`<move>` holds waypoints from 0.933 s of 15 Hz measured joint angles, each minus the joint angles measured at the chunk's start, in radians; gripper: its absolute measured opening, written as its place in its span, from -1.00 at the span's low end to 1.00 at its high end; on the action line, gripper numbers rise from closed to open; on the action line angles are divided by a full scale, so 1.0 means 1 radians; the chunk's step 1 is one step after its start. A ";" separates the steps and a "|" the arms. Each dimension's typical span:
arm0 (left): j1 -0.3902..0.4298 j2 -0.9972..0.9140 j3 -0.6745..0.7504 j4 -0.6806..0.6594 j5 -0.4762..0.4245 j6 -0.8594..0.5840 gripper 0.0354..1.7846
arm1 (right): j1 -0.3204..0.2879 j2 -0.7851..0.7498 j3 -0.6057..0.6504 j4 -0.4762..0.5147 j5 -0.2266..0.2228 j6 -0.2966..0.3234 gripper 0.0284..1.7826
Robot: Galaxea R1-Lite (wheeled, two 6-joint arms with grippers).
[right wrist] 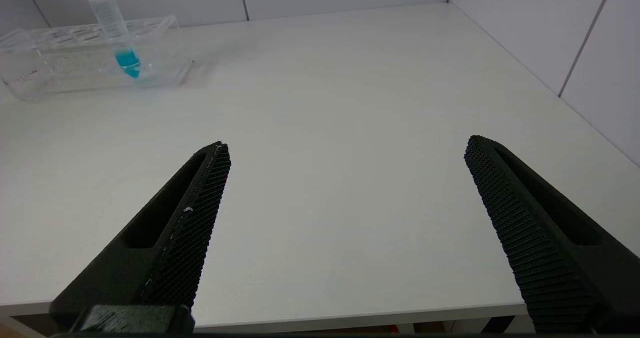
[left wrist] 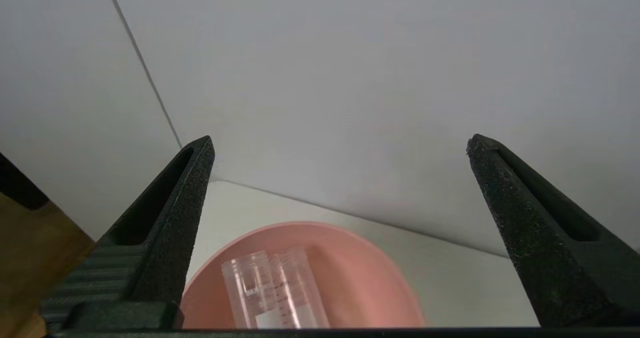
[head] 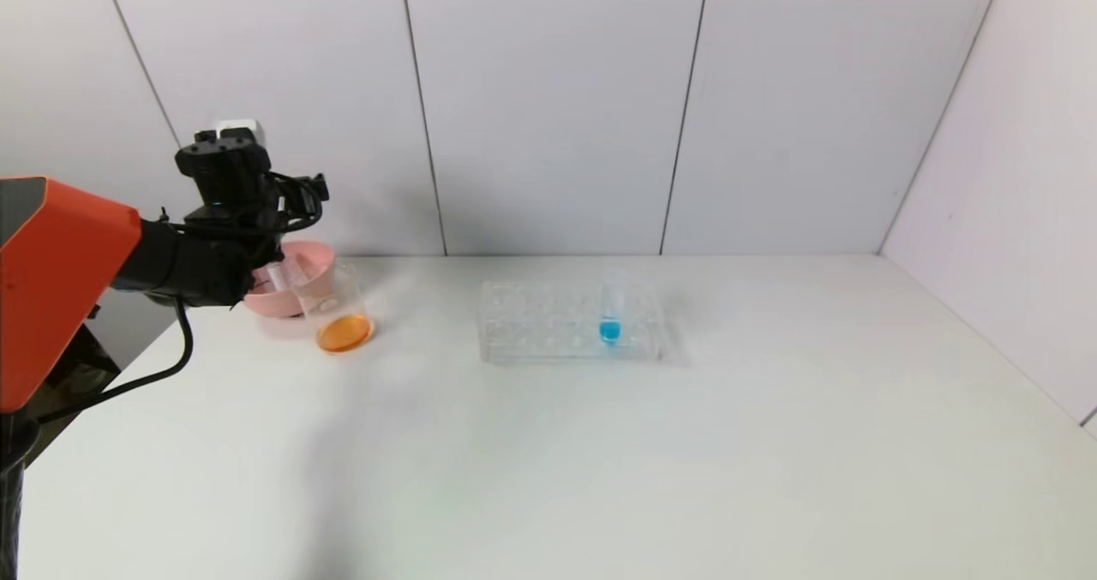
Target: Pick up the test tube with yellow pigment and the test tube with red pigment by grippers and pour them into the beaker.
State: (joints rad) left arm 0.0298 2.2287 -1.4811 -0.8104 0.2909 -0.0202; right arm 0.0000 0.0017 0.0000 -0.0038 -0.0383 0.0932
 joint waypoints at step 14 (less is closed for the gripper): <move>-0.133 -0.733 0.608 0.133 -0.287 0.029 0.98 | 0.000 0.000 0.000 0.000 0.000 0.000 0.92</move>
State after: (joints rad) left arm -0.1034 1.4955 -0.8732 -0.6772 0.0043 0.0091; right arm 0.0004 0.0017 0.0000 -0.0043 -0.0383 0.0932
